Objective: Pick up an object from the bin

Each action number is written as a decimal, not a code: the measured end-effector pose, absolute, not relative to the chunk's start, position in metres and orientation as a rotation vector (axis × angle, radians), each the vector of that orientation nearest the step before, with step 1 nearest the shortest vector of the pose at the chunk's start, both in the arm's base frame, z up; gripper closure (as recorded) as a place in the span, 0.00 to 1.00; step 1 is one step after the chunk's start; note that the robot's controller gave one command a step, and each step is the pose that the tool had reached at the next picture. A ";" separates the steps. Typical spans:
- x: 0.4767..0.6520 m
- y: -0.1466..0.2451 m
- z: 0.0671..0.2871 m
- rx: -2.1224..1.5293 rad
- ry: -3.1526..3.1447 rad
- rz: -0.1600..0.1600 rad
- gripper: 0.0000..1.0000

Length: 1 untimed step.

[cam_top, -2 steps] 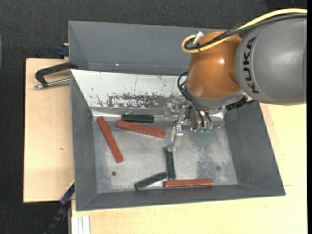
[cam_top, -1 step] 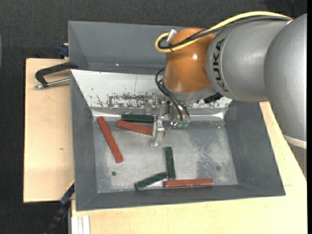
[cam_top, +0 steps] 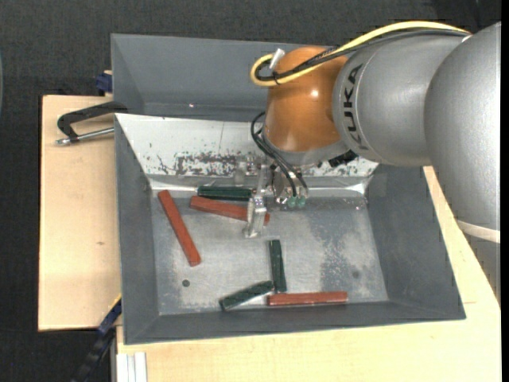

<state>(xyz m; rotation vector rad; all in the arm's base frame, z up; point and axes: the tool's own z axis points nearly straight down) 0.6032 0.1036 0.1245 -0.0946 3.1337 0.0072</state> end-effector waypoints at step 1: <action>0.581 0.121 0.072 -0.088 3.138 0.002 0.00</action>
Offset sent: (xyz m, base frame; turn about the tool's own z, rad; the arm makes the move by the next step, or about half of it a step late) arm -0.0052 -0.0050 -0.0545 -0.0781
